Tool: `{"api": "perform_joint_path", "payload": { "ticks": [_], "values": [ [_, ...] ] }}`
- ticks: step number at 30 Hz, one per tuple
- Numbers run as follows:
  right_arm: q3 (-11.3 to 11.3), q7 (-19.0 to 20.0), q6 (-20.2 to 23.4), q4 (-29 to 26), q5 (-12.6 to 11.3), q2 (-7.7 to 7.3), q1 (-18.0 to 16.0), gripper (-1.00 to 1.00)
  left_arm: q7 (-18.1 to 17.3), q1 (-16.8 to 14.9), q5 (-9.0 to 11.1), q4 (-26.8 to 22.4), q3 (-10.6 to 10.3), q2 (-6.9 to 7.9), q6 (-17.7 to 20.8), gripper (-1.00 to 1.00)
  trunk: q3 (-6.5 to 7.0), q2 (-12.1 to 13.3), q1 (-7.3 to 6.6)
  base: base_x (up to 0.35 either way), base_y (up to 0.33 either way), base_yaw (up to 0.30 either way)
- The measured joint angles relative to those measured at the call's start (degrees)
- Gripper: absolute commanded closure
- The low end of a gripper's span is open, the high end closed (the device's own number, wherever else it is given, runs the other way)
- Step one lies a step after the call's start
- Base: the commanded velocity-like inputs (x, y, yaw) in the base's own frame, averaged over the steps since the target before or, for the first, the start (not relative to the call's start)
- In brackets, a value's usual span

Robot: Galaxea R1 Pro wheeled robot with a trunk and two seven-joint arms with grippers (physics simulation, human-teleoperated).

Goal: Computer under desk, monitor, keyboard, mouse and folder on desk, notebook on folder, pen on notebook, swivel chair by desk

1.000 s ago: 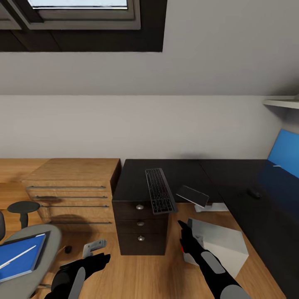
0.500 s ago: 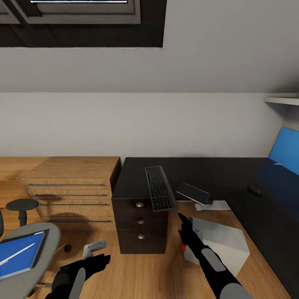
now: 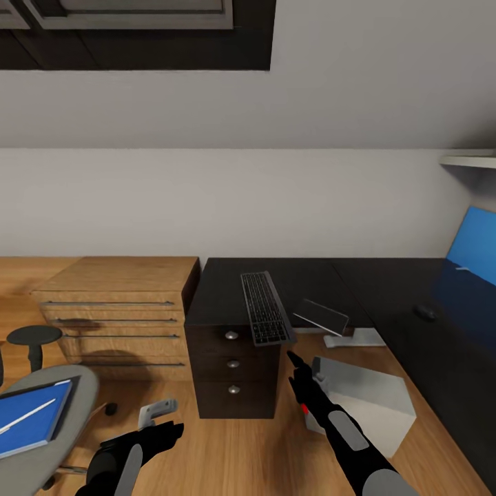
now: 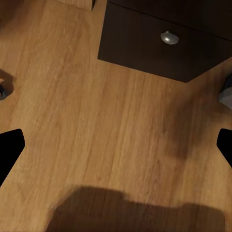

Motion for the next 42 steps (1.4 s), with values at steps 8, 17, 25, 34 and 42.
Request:
{"api": "perform_joint_path", "payload": {
  "ticks": [8,17,25,34,42],
  "values": [
    [0.13,-0.1,0.05,0.01,-0.04,-0.01,0.0,-1.0,0.01,0.0,-0.02,0.0,-0.13,0.0,-0.05,-1.0,-1.44,-3.21,1.76,0.0,0.0,0.0],
    [0.16,-0.2,0.14,0.07,-0.09,0.0,0.0,-1.0,0.09,0.0,-0.02,0.0,-0.51,0.0,-0.09,-1.0,-2.88,-6.43,3.52,0.0,0.0,0.0],
    [0.2,-0.23,0.1,0.07,-0.09,0.05,0.0,-1.0,-0.21,0.0,0.06,0.05,-0.56,0.14,-0.23,-1.0,-2.88,-6.43,3.52,0.011,0.001,0.0],
    [0.18,-0.3,0.06,0.07,-0.09,0.07,0.0,-1.0,-0.42,0.0,0.07,0.14,-0.57,0.17,-0.3,-1.0,-2.88,-6.44,3.51,0.178,0.019,0.0],
    [0.16,-0.4,0.06,0.07,-0.09,0.07,0.0,-1.0,-0.53,0.0,0.07,0.26,-0.57,0.17,-0.38,-1.0,-2.88,-6.44,3.5,0.099,0.001,0.0]
  ]
}}
